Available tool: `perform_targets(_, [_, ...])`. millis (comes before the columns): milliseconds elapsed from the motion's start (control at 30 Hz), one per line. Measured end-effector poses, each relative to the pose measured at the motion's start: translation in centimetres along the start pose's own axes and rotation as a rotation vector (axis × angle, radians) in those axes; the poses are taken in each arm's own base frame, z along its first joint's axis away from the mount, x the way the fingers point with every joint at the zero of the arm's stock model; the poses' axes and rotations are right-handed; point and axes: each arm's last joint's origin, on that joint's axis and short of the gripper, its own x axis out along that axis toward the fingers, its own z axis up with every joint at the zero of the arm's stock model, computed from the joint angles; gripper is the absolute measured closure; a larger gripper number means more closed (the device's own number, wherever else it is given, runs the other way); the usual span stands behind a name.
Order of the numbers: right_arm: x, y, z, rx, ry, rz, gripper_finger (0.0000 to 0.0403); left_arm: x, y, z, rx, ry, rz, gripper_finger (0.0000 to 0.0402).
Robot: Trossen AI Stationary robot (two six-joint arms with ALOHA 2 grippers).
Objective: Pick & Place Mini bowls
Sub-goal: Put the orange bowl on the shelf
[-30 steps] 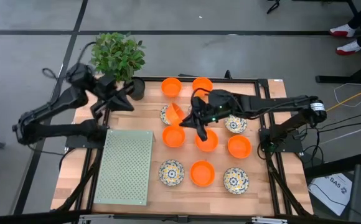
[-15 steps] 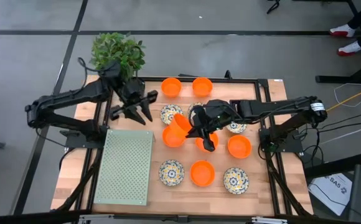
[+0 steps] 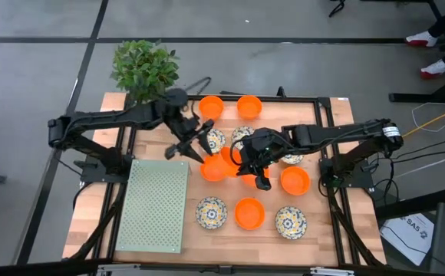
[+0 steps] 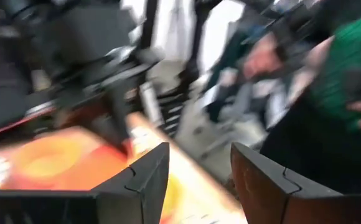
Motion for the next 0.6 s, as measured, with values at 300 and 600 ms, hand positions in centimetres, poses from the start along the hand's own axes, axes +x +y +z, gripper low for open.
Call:
perform_targets(300, [0.2, 0.1, 0.0, 0.000, 0.006, 0.053, 0.0392, 1.6, -0.9, -0.9, 0.256, 0.205, 0.235, 0.0236])
perform_targets(600, [0.2, 0.1, 0.0, -0.060, 0.001, 0.055, 0.0392, 3.4, -1.7, 0.6, 0.410, 0.470, 0.301, 0.0260])
